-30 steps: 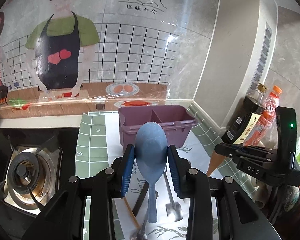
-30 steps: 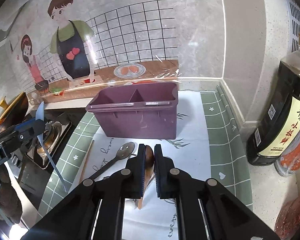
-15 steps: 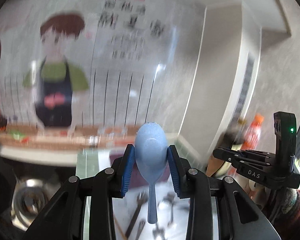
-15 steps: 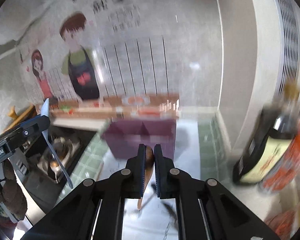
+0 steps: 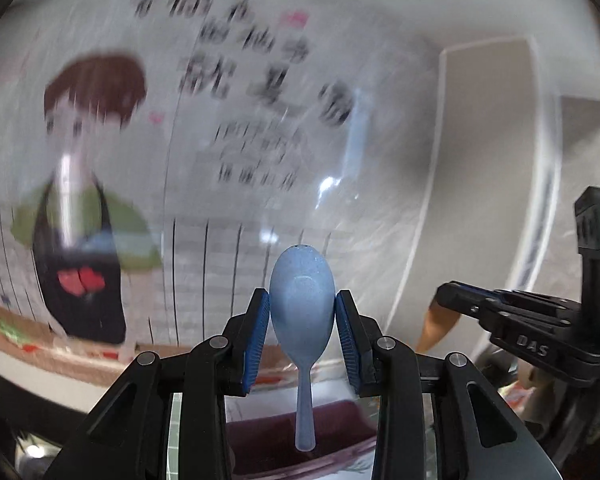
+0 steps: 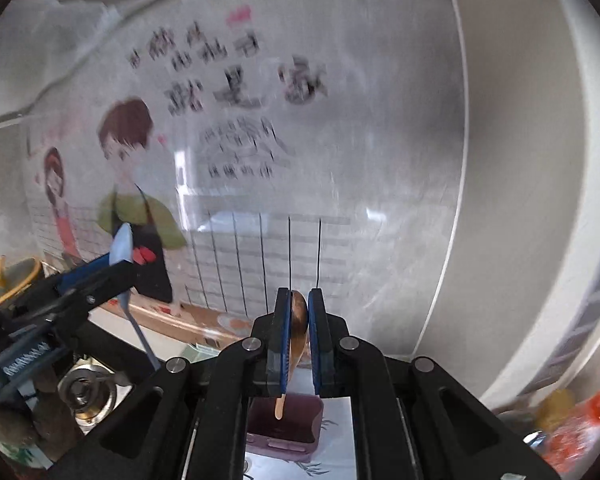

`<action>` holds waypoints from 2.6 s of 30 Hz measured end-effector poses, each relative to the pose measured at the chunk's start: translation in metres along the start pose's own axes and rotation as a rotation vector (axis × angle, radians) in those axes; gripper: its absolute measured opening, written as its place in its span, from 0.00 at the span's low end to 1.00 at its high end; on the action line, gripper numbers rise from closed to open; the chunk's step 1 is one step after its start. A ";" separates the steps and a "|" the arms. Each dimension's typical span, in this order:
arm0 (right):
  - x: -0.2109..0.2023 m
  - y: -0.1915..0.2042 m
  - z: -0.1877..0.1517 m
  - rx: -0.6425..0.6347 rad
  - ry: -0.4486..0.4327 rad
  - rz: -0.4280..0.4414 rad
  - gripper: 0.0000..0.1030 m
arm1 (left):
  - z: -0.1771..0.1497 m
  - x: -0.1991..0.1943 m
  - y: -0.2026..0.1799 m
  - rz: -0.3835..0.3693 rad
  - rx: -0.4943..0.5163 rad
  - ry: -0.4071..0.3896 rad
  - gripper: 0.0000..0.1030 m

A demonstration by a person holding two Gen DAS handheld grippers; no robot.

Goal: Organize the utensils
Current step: 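Carry the blue spoon with the left tool into the purple caddy while the right drops the wooden spoon in, then withdraw both open tools from the caddy back toward the remaining utensils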

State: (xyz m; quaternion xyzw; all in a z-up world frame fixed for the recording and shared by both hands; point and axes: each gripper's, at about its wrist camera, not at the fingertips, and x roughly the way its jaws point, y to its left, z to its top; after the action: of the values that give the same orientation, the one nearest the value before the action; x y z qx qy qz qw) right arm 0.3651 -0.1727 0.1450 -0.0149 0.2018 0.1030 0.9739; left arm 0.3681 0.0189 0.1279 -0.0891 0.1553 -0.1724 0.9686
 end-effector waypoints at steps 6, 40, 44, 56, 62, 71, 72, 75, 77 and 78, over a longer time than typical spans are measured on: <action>0.063 -0.004 -0.038 0.017 0.103 -0.021 0.08 | -0.047 0.049 0.024 0.022 -0.032 0.084 0.34; -0.038 0.018 -0.136 -0.148 0.110 -0.215 1.00 | -0.105 0.007 0.029 0.074 -0.110 0.349 0.47; -0.049 0.045 -0.169 -0.284 0.229 -0.073 1.00 | -0.117 -0.034 0.025 0.073 -0.048 0.357 0.52; -0.044 0.041 -0.253 -0.196 0.571 0.160 0.34 | -0.193 -0.100 0.040 0.138 -0.063 0.491 0.52; -0.038 -0.018 -0.254 -0.016 0.576 -0.026 0.33 | -0.231 -0.085 -0.025 -0.043 0.025 0.521 0.52; -0.060 -0.055 -0.255 0.151 0.499 -0.083 0.34 | -0.261 -0.027 -0.084 -0.082 0.108 0.661 0.36; -0.062 -0.055 -0.256 0.162 0.495 -0.085 0.34 | -0.263 -0.024 -0.085 -0.085 0.107 0.671 0.35; -0.062 -0.064 -0.257 0.201 0.490 -0.087 0.35 | -0.269 -0.013 -0.092 -0.082 0.126 0.697 0.30; -0.064 -0.064 -0.257 0.208 0.484 -0.097 0.35 | -0.272 -0.008 -0.097 -0.071 0.145 0.696 0.24; -0.065 -0.066 -0.257 0.210 0.481 -0.103 0.35 | -0.273 -0.006 -0.098 -0.071 0.145 0.697 0.23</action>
State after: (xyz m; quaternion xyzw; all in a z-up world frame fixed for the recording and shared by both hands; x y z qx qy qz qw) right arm 0.2200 -0.2677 -0.0663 0.0520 0.4360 0.0252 0.8981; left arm 0.2418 -0.1018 -0.1040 0.0389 0.4605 -0.2368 0.8546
